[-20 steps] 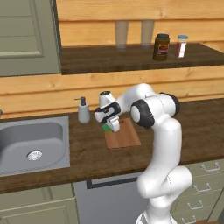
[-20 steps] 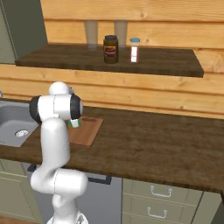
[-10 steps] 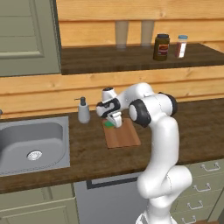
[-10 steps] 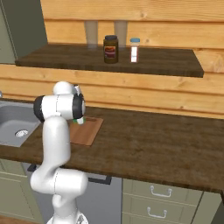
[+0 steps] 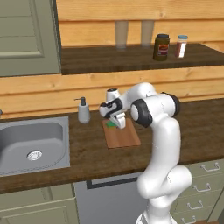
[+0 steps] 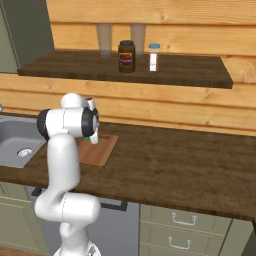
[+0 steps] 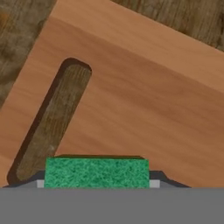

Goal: Pick up the sponge from the counter and clean the cutting board by briefly scrubbing or pressing down on the cutting board. Once finished, release the sponge.

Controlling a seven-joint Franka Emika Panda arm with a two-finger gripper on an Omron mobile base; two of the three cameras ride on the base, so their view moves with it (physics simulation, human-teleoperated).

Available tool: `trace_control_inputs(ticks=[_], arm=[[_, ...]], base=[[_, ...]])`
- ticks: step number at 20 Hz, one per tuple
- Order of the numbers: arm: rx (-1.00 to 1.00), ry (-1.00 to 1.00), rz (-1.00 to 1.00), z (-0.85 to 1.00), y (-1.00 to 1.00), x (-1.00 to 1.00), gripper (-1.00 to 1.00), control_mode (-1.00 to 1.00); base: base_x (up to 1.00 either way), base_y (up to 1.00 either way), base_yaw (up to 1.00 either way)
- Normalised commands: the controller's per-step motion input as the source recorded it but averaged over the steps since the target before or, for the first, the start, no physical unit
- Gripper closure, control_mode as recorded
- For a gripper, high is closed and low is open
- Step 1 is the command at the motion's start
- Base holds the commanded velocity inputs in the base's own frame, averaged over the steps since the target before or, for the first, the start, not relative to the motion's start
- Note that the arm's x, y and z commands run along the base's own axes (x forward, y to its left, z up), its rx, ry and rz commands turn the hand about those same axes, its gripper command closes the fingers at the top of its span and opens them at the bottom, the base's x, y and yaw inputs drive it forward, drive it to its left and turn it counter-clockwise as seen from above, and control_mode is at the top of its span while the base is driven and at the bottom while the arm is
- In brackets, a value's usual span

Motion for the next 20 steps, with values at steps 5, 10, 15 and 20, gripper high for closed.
trace_control_inputs(ticks=[5,10,15,20], arm=[[0.00,0.09,0.03,-0.17,-0.18,-0.67,1.00,-1.00],[0.00,0.22,0.18,0.00,-0.04,-0.64,1.00,-1.00],[0.00,0.10,0.24,-0.25,-0.15,-0.96,1.00,-1.00],[0.00,-0.02,0.20,-0.26,-0.26,-1.00,1.00,-1.00]], base=[[0.00,0.00,0.00],[0.00,0.00,0.00],[0.00,0.00,0.00],[0.00,0.00,0.00]])
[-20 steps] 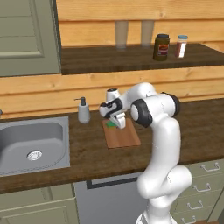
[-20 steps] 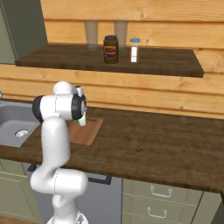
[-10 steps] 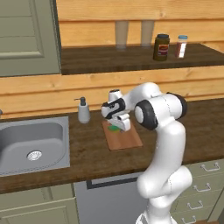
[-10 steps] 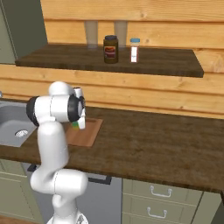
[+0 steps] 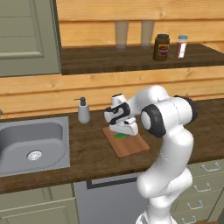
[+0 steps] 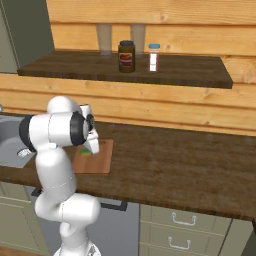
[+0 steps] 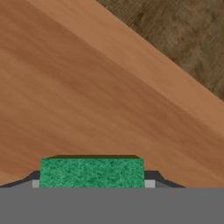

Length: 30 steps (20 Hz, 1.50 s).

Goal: Pick up the sponge from the counter and clean the cutting board by briefly scrubbing or pressing down on the cutting board. Once finished, release the sponge.

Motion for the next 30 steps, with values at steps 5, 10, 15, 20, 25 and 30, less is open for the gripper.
trace_control_inputs(ticks=[5,10,15,20,25,30], arm=[[0.05,-0.26,-0.02,0.00,-0.36,-0.95,1.00,-1.00],[0.01,-0.25,-0.07,-0.02,-0.08,-0.65,1.00,-1.00],[0.00,-0.03,-0.01,-0.01,-0.01,-0.07,1.00,-1.00],[0.01,0.00,0.00,-0.14,-0.22,0.28,1.00,-1.00],[0.02,0.00,-0.01,0.00,-0.39,0.30,1.00,-1.00],[0.00,-0.03,-0.08,-0.01,-0.37,0.06,1.00,-1.00]], base=[[0.00,0.00,0.00],[0.00,0.00,0.00],[0.00,0.00,0.00],[0.00,0.00,0.00],[0.00,0.00,0.00],[0.00,0.00,0.00]])
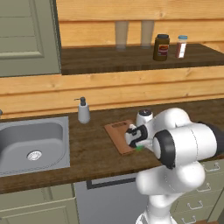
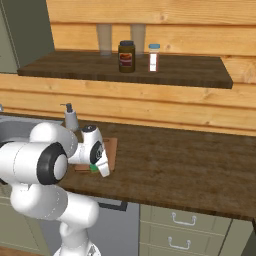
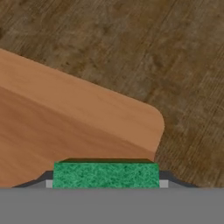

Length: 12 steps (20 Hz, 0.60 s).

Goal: Pick up the sponge from the counter and clean the cutting board by briefly scrubbing or pressing down on the cutting board. Once finished, release the sponge.

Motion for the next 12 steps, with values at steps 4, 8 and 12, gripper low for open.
trace_control_inputs(ticks=[4,8,12], arm=[[0.00,-0.03,-0.11,0.00,-0.34,0.03,1.00,-1.00],[0.01,0.00,-0.10,0.00,-0.39,0.15,1.00,-1.00],[0.02,0.00,-0.07,0.00,-0.42,0.25,1.00,-1.00]], base=[[0.00,0.00,0.00],[0.00,0.00,0.00],[0.00,0.00,0.00]])
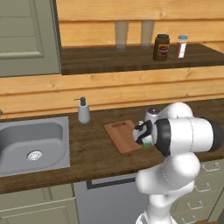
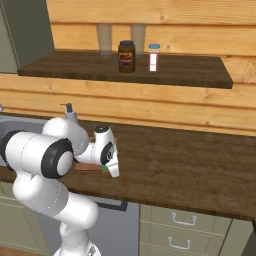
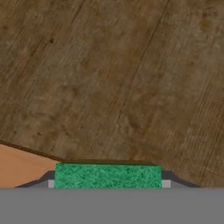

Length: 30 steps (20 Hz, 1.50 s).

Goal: Pick up the sponge from the counter and clean the cutting board by briefly scrubbing or pressing down on the cutting board. Once finished, release the sponge.

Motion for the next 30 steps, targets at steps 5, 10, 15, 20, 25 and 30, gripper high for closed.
trace_control_inputs(ticks=[5,10,15,20,25,30], arm=[[0.01,0.00,-0.06,-0.01,-0.23,0.36,1.00,-1.00],[0.00,-0.03,-0.07,-0.14,0.00,0.41,1.00,-1.00],[0.00,-0.11,-0.07,-0.25,0.04,0.37,1.00,-1.00],[0.00,-0.11,-0.06,-0.25,0.09,0.43,1.00,-1.00],[0.00,-0.13,-0.07,-0.36,0.19,0.50,1.00,-1.00],[0.00,-0.15,-0.06,-0.24,0.19,0.55,1.00,-1.00]], base=[[0.00,0.00,0.00],[0.00,0.00,0.00],[0.00,0.00,0.00],[0.00,0.00,0.00],[0.00,0.00,0.00],[0.00,0.00,0.00]])
